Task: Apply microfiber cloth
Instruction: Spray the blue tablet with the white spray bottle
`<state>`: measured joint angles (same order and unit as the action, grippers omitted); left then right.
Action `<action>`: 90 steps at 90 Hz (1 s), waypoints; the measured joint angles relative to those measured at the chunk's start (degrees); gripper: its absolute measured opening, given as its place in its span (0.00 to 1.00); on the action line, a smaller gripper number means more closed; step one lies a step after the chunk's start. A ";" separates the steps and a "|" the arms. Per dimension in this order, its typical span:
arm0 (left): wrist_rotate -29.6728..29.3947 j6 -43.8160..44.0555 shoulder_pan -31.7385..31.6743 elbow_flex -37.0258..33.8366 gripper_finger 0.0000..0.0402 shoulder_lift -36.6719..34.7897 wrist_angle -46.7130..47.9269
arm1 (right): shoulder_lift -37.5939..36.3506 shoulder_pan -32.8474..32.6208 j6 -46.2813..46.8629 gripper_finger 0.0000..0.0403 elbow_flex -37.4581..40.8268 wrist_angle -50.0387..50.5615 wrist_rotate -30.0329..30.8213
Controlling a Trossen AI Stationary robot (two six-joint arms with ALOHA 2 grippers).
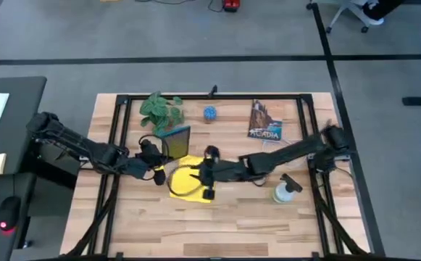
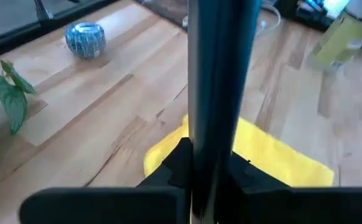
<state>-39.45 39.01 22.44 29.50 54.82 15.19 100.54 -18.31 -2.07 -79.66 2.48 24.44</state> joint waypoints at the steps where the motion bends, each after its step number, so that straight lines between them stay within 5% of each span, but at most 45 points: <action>1: 0.12 -0.07 0.01 0.00 0.03 0.48 -0.36 | -0.74 -0.39 -0.48 0.24 0.00 0.26 0.07; 31: 1.23 -5.93 -0.01 0.00 0.03 15.54 -16.20 | -16.60 -10.68 0.32 0.25 -0.83 0.43 -0.19; 48: 3.37 -5.92 -0.18 0.00 0.03 19.61 -18.94 | -17.42 -20.67 13.69 0.38 -13.05 28.95 15.00; 61: 3.37 -5.71 -0.20 0.00 0.03 21.00 -19.59 | -13.57 -25.87 37.32 0.54 -24.41 56.31 18.72; 76: 3.29 -5.51 -0.22 0.00 0.03 21.30 -21.03 | -8.70 -27.31 71.04 0.62 -31.67 87.88 6.93; 90: 3.27 -6.90 -0.22 0.00 0.03 21.30 -23.10 | -8.61 -25.38 73.78 0.63 -29.67 84.42 -2.31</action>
<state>-36.18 32.11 22.22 29.50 76.12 -7.91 91.93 -43.69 71.72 -109.33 86.90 22.12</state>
